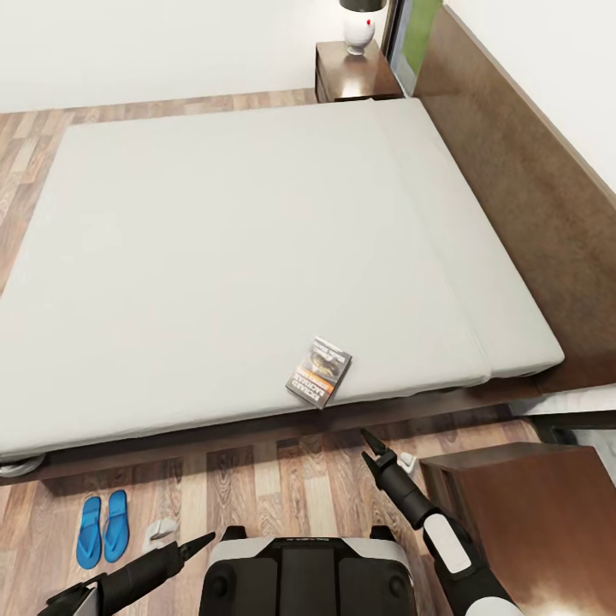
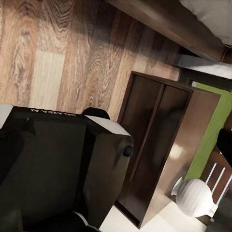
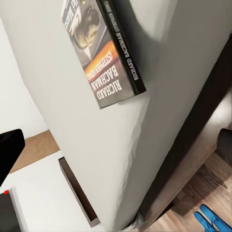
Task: In the bedroom, move the book from the bed onto either nightstand, and place the two sandals side by side next to the bed.
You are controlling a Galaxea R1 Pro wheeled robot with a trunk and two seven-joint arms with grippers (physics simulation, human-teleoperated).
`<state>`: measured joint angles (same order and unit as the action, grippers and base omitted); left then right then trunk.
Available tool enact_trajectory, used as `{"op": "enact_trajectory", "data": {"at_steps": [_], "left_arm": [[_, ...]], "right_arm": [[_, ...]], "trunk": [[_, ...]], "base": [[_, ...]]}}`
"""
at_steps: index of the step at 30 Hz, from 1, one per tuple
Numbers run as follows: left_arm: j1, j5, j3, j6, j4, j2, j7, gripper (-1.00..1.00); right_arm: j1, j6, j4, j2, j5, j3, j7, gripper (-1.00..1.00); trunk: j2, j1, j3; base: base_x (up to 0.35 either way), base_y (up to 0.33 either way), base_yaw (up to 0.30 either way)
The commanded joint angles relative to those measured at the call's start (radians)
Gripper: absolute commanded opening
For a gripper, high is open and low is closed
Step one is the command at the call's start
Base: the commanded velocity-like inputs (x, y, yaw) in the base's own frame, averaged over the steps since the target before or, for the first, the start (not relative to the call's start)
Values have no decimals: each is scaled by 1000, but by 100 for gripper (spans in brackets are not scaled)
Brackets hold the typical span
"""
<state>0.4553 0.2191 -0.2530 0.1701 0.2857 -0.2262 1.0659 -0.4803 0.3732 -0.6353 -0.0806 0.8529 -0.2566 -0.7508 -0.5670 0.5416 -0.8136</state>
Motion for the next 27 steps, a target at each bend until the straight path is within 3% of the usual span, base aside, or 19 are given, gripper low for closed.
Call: {"op": "enact_trajectory", "data": {"at_steps": [1,10,20,27], "left_arm": [[0,6,0,10,0,0,3,100],[0,6,1,10,0,1,2,100],[0,6,1,9,0,1,2,100],[0,6,0,10,0,1,2,100]], "right_arm": [[-1,9,0,-4,5,1,-2,100],[-1,9,-1,-8,6,168,-2,100],[-1,9,-2,-8,8,183,-2,100],[-1,9,-3,-7,8,183,-1,100]], "trunk": [[-1,0,-1],[-1,0,-1],[-1,0,-1],[-1,0,-1]], "base": [[16,37,0],[3,8,0],[0,0,4],[0,0,206]]}}
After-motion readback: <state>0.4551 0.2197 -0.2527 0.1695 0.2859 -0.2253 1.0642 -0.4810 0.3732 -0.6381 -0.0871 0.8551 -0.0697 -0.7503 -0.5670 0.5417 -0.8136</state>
